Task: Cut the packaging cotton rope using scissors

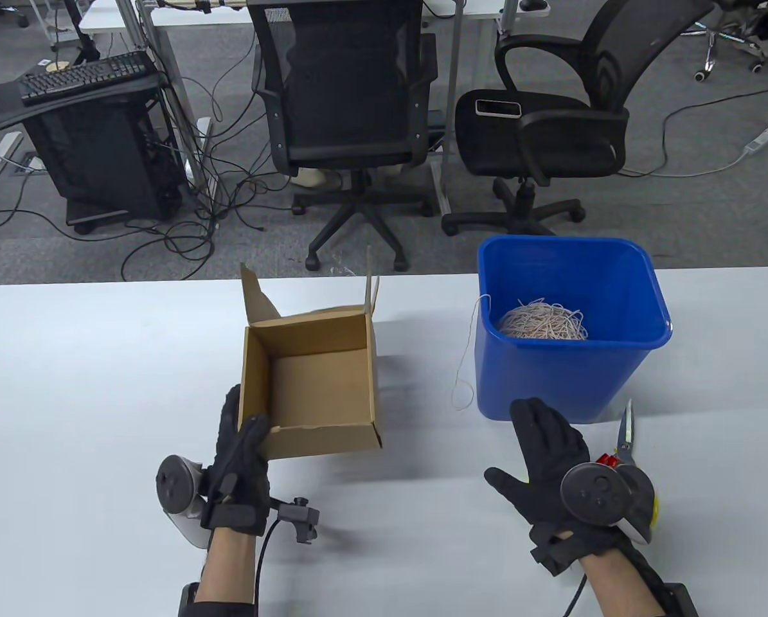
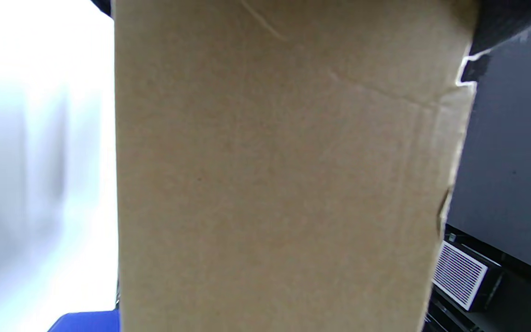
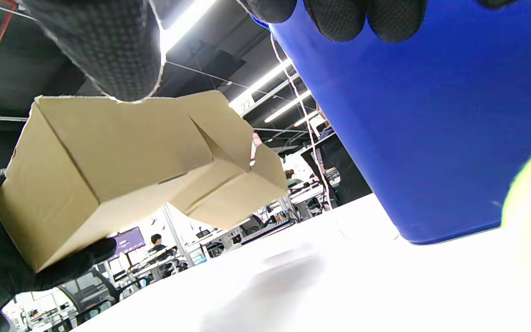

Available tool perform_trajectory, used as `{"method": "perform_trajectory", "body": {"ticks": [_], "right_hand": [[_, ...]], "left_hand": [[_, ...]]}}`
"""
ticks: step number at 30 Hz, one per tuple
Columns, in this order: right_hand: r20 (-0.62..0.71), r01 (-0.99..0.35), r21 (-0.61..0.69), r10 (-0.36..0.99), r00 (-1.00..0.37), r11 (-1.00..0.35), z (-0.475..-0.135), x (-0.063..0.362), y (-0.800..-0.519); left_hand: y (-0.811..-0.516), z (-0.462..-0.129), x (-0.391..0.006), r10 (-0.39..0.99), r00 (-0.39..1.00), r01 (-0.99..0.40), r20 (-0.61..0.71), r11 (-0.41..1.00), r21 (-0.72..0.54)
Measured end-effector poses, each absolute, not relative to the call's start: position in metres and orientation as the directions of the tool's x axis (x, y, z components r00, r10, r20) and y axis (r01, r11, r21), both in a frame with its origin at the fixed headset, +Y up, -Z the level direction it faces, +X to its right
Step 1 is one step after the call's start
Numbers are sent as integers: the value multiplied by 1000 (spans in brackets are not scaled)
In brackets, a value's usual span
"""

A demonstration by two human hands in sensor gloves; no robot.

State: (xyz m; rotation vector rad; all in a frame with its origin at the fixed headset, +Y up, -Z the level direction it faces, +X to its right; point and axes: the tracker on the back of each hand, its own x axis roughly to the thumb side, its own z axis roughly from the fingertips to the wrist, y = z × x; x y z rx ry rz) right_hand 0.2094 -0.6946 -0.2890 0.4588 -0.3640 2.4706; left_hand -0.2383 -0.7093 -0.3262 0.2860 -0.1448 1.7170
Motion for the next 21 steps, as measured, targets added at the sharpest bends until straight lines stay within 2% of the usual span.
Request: {"method": "perform_trajectory", "body": {"ticks": [5,10,16,21], "right_hand": [[397,-625,-151,532,-748,-766,-289,214,-694],[391,-633,-144,544,-742,-761,-289,215,-695],[392,-626,-136,538,-746,-768,-288,213,-696],[397,-628,-133,539,-743,-767,-288,213,-697]], "left_hand": [[-653,-338,-227,947,-59,-988,316,-101,117],[-594,-357,-185,924,-36,-992,381,-80,100],[-560,-380,-114,911,-80,-994,404,-106,41],[-557,-396,-53,915,-86,-996,394,-80,-30]]}}
